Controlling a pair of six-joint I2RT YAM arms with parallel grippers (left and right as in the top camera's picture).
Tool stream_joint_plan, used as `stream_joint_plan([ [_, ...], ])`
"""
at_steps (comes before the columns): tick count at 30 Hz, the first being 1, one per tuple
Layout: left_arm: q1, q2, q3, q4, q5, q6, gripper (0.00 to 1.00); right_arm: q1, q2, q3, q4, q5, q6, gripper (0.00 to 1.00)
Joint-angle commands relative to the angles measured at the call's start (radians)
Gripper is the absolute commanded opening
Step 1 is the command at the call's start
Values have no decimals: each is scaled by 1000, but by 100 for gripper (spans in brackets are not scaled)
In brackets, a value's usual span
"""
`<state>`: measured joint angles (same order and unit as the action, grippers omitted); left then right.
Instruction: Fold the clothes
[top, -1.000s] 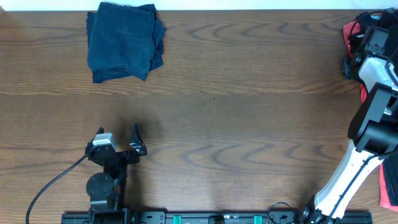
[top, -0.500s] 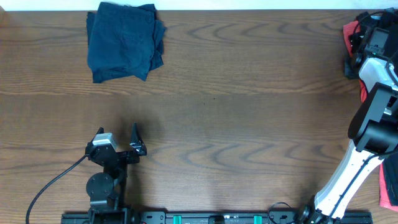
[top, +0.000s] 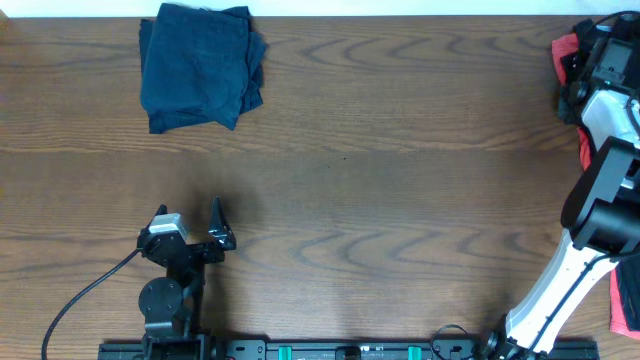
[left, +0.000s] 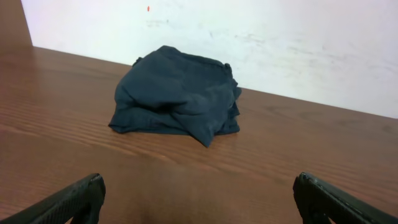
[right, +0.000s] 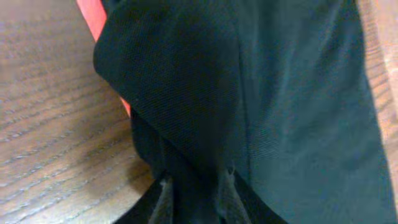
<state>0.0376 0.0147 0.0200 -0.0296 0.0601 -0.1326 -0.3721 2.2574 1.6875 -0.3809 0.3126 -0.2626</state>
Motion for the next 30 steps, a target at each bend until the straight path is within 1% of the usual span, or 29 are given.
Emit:
stream_joint_plan([
  [1, 3, 3, -16, -36, -1, 5, 98, 1, -35, 1, -5, 5, 29, 20],
  [6, 3, 3, -16, -36, -1, 5, 98, 1, -36, 1, -5, 5, 39, 13],
  [8, 3, 3, -16, -36, -1, 5, 98, 1, -36, 1, -5, 5, 39, 8],
  [11, 3, 3, -16, -36, -1, 5, 98, 1, -36, 1, -6, 5, 38, 8],
  [12, 3, 3, -16, -36, -1, 5, 98, 1, -36, 1, -6, 5, 38, 11],
  [13, 3, 3, -16, -36, -1, 5, 98, 1, -36, 1, -6, 4, 39, 26],
  [14, 3, 3, -16, -36, -1, 5, 98, 0, -36, 1, -5, 5, 38, 59],
  [16, 3, 3, -16, -36, -2, 5, 98, -2, -36, 1, -5, 4, 38, 68],
  [20, 3, 3, -16, -36, -1, 5, 98, -12, -35, 1, -1, 0, 38, 68],
  [22, 3, 3, -16, -36, -1, 5, 98, -21, -34, 1, 3, -34, 37, 68],
  [27, 3, 3, -16, -36, -1, 5, 98, -45, -26, -1, 0, -135, 38, 61],
  [30, 3, 3, -16, -36, -1, 5, 98, -50, -12, -1, 5, -148, 35, 62],
])
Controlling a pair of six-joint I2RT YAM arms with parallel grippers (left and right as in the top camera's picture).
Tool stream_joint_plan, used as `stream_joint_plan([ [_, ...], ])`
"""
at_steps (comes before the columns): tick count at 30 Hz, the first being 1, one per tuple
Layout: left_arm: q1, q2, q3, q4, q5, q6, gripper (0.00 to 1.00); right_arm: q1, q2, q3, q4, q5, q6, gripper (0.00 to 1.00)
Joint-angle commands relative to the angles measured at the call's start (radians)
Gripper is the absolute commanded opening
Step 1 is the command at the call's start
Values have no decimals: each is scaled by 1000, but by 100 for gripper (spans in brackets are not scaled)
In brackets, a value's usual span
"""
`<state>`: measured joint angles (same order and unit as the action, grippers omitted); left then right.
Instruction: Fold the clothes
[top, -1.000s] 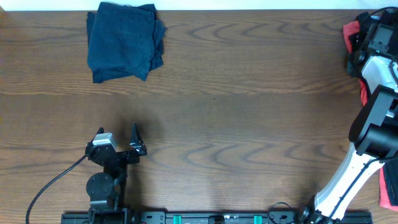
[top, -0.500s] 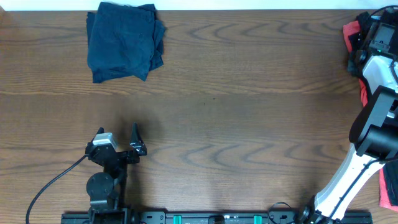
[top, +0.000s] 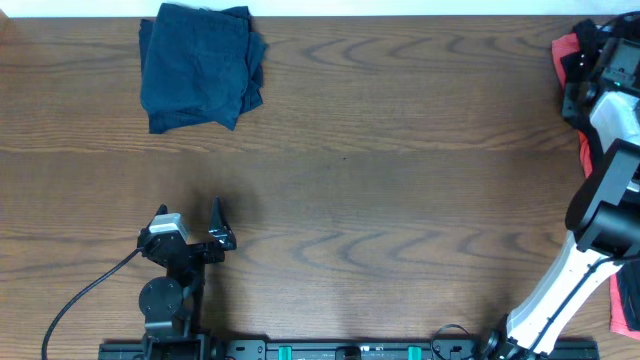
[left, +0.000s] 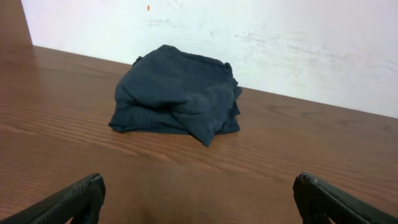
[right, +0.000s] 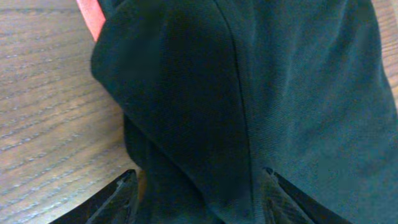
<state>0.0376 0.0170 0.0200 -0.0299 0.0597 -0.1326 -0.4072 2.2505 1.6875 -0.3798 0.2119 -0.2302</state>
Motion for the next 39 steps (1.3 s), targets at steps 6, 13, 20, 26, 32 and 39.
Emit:
stream_joint_plan([
  [6, 3, 1, -16, -36, -1, 5, 98, -15, 35, -1, 4, -44, -21, 71],
  [13, 3, 1, -16, -36, -1, 5, 98, -15, 39, -1, 21, -44, -30, 64],
  [20, 3, 1, -16, -36, -1, 5, 98, -15, 56, -1, 21, -44, -29, 46],
  [26, 3, 1, -16, -36, -1, 5, 98, -12, 57, -1, 25, -44, -29, 10],
  [32, 3, 1, -16, -36, -1, 5, 98, -13, 36, -1, 20, -13, 61, 1],
  [39, 3, 1, -16, -36, -1, 5, 98, -13, -56, -1, 2, 41, 115, 1],
])
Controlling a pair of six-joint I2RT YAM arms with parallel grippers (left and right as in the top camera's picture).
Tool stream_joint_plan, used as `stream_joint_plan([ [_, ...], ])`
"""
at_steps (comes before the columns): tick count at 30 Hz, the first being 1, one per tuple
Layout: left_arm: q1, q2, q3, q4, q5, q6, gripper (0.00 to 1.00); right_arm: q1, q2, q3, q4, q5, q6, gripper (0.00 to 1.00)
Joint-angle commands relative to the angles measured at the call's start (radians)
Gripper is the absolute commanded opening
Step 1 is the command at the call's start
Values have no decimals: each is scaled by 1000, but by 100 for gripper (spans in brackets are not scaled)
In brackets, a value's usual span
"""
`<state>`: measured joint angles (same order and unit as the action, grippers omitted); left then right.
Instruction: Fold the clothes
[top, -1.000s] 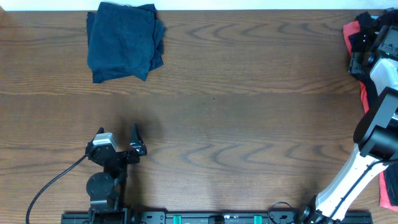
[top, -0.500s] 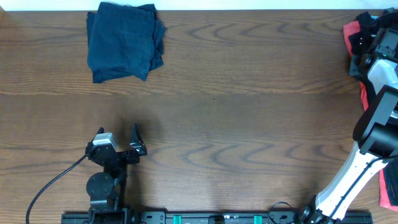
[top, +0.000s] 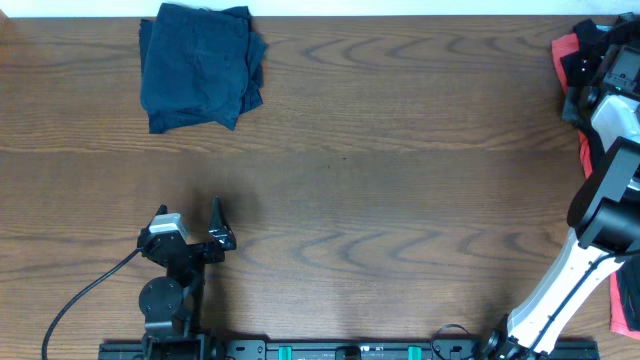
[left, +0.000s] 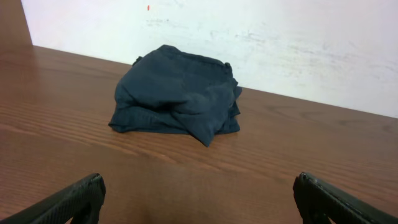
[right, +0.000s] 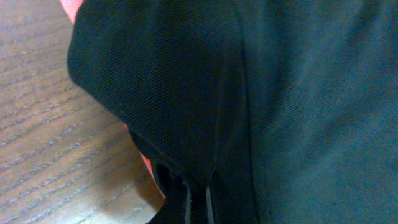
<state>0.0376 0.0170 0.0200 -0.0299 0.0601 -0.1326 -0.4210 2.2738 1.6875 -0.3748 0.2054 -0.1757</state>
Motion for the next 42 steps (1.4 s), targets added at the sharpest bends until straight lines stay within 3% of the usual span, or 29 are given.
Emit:
stream_joint_plan([
  [1, 3, 1, -16, -36, -1, 5, 98, 1, -97, -1, -4, 39, 76, 1],
  [12, 3, 1, -16, -36, -1, 5, 98, 36, -208, -1, -61, -24, 117, 1],
  [30, 3, 1, -16, -36, -1, 5, 98, 367, -224, -1, -84, -38, 127, 1],
  [42, 3, 1, -16, -36, -1, 5, 98, 428, -224, -1, -85, 17, 137, 1],
])
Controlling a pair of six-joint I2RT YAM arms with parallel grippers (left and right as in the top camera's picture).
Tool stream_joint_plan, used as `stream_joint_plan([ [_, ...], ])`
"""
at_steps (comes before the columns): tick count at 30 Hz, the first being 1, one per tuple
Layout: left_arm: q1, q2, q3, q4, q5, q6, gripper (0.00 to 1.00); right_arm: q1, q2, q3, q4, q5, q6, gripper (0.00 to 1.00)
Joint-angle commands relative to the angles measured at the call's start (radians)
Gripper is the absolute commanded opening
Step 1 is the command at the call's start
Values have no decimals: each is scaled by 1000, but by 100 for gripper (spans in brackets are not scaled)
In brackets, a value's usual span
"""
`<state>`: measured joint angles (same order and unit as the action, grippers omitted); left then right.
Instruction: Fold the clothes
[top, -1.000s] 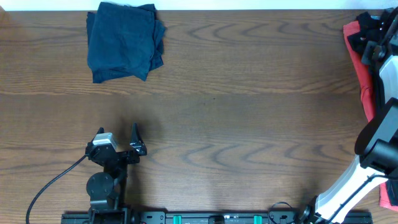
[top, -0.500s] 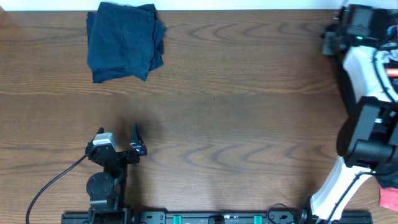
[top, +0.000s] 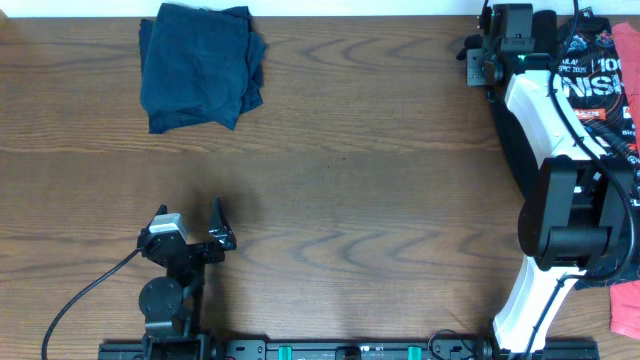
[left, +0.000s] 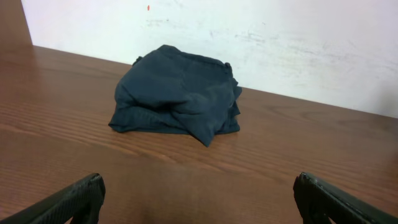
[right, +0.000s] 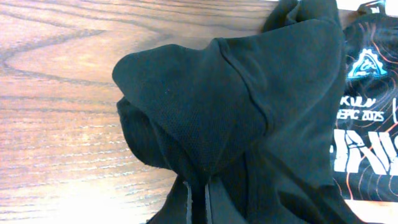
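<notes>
A folded dark blue garment (top: 200, 65) lies at the back left of the table; the left wrist view shows it (left: 177, 93) ahead of my left gripper. That left gripper (top: 215, 235) rests low near the front, open, with bare wood between its fingers (left: 74, 199). At the back right, my right gripper (right: 196, 202) is shut on a fold of a black T-shirt (right: 249, 106). The shirt trails to the right with its white and orange print (top: 590, 80) showing. From overhead the right gripper (top: 488, 62) sits near the back edge.
Red cloth (top: 630, 50) lies under the black shirt at the right edge, and more red cloth (top: 625, 320) shows at the front right corner. The right arm (top: 545, 150) stretches along the right side. A white wall (left: 249, 37) stands behind the table's back edge.
My right gripper, shut on the black fabric, has moved left from the far right edge. The black shirt has come with it and its printed front now shows. The left arm is unchanged.
My right gripper was over the black fabric at the right edge, fingers close together. Then they stood wide open on it, then shut on a fold. Now the shirt is drawn leftward along the back edge. The left gripper and blue garment stayed put.
</notes>
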<state>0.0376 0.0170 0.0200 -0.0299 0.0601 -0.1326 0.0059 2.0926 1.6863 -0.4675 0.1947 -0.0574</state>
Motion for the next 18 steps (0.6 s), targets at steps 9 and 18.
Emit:
stream_joint_plan([
  [9, 3, 1, -16, -36, -1, 5, 98, -112, -43, 0, 7, 195, 19, 1],
  [18, 3, 1, -16, -36, -1, 5, 98, -325, -70, 0, -5, 344, 20, 1],
])
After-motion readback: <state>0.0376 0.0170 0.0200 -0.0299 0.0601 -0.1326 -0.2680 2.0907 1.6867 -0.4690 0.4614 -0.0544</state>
